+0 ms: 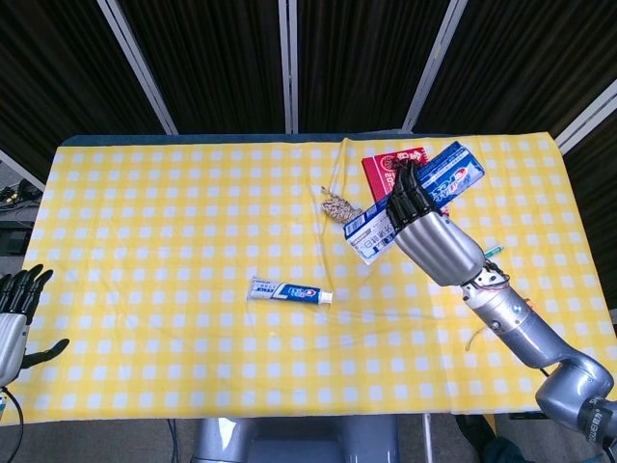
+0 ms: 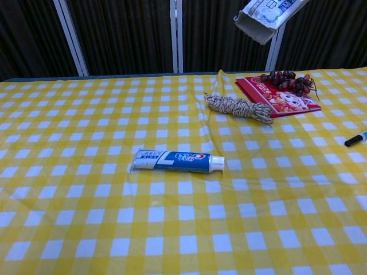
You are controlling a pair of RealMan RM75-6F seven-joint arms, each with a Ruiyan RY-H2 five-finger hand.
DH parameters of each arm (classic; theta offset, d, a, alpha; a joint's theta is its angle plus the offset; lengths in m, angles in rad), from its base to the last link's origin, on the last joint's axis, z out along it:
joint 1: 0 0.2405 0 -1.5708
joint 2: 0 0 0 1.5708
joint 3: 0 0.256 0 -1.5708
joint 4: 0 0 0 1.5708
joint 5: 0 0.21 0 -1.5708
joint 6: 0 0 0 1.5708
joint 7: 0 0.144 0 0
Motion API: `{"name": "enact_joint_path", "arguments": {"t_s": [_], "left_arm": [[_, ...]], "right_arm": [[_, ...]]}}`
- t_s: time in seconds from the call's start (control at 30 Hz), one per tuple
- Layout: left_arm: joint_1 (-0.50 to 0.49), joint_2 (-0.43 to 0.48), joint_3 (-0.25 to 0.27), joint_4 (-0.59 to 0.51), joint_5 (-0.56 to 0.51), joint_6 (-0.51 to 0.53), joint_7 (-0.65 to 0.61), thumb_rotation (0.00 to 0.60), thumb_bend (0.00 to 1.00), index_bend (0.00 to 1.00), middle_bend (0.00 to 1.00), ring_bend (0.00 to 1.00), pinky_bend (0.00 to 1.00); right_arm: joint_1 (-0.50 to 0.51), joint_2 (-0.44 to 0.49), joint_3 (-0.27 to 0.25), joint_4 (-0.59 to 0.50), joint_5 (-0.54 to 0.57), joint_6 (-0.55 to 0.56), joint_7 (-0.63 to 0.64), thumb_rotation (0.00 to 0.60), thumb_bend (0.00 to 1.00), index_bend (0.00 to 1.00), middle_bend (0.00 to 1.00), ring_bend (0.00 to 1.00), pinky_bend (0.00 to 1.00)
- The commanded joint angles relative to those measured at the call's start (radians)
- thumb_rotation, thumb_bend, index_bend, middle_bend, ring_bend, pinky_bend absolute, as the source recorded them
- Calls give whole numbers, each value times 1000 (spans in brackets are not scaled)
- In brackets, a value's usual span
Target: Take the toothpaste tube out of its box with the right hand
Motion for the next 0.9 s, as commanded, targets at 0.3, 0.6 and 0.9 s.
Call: {"name": "enact_joint_path", "arguments": {"t_s": [0.3, 0.6, 0.9], "left_arm": [[-4, -4, -3, 4, -11, -10, 5, 600, 0, 0, 0, 0, 0], [-6, -1, -5, 8, -19, -17, -6, 600, 0, 0, 0, 0, 0], [-7, 0, -3, 7, -15, -18, -8, 600, 0, 0, 0, 0, 0]], "right_arm": [[6, -222, -68, -4, 299, -96, 224, 600, 373, 460, 341, 192, 198], [25, -365, -132, 157, 353, -133, 269, 600, 24, 93, 83, 40, 141], [-16, -310, -153, 84, 334, -69, 326, 600, 0, 31, 20, 0, 109]]}}
